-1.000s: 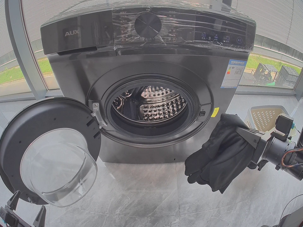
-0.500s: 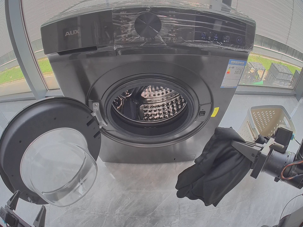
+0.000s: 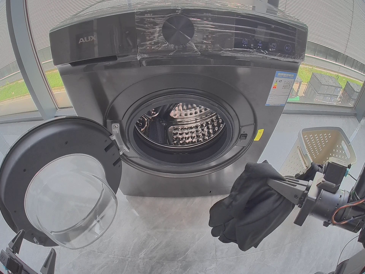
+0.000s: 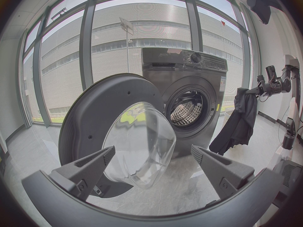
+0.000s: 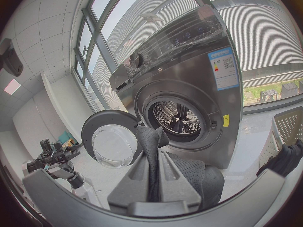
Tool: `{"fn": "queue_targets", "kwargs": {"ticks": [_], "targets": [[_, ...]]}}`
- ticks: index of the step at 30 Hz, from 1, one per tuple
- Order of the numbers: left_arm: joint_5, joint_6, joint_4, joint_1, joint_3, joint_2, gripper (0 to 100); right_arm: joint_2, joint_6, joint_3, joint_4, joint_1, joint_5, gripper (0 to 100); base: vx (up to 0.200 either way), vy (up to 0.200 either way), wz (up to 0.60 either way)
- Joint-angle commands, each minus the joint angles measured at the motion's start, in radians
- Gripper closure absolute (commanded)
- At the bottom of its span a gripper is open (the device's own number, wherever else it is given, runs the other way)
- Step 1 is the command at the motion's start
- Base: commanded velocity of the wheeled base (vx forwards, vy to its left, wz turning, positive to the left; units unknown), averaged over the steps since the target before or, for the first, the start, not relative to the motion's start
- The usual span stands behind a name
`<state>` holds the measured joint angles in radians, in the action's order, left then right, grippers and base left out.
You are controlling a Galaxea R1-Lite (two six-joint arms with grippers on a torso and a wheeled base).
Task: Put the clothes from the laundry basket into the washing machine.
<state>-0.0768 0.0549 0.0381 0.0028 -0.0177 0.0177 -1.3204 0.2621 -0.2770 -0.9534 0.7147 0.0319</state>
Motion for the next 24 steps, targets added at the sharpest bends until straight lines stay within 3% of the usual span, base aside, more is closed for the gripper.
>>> {"fn": "queue_targets", "kwargs": {"ticks": [1, 3, 6, 9, 11, 12, 13, 14, 16, 20, 22, 24], "targets": [[-0.009, 0.008, -0.001, 0.0, 0.018, -0.018, 0, -0.099, -0.003, -0.036, -0.021, 0.025, -0.003, 100, 0.0, 0.0, 0.0], [-0.012, 0.016, -0.004, 0.0, 0.018, -0.018, 0, -0.146, -0.004, -0.056, -0.061, 0.034, -0.006, 100, 0.0, 0.0, 0.0], [-0.026, -0.018, -0.053, 0.002, -0.067, -0.015, 0, -0.212, -0.009, -0.083, -0.117, 0.042, -0.067, 100, 0.0, 0.0, 0.0], [-0.081, -0.021, -0.037, -0.007, -0.165, 0.05, 0, -0.28, -0.007, -0.129, -0.154, 0.068, -0.129, 100, 0.0, 0.0, 0.0], [-0.136, -0.01, -0.023, -0.007, -0.174, 0.122, 0, -0.303, -0.009, -0.162, -0.174, 0.094, -0.144, 100, 0.0, 0.0, 0.0], [-0.147, -0.009, -0.023, -0.007, -0.176, 0.134, 0, -0.306, -0.009, -0.165, -0.177, 0.098, -0.144, 100, 0.0, 0.0, 0.0], [-0.216, -0.001, -0.026, -0.007, -0.171, 0.217, 0, -0.326, -0.007, -0.189, -0.182, 0.118, -0.144, 100, 0.0, 0.0, 0.0], [-0.233, -0.001, -0.026, -0.007, -0.171, 0.235, 0, -0.33, -0.007, -0.195, -0.182, 0.123, -0.144, 100, 0.0, 0.0, 0.0], [-0.314, -0.001, -0.027, -0.007, -0.169, 0.335, 0, -0.359, 0.0, -0.217, -0.191, 0.137, -0.133, 100, 0.0, 0.0, 0.0], [-0.379, 0.026, -0.073, -0.01, -0.171, 0.493, 0, -0.404, 0.0, -0.241, -0.249, 0.141, -0.121, 100, 0.0, 0.0, 0.0], [-0.4, 0.048, -0.147, -0.014, -0.171, 0.576, 0, -0.43, 0.002, -0.266, -0.277, 0.144, -0.107, 100, 0.0, 0.0, 0.0], [-0.413, 0.051, -0.211, -0.035, -0.174, 0.654, 0, -0.442, 0.0, -0.292, -0.278, 0.144, -0.104, 100, 0.0, 0.0, 0.0]]}}
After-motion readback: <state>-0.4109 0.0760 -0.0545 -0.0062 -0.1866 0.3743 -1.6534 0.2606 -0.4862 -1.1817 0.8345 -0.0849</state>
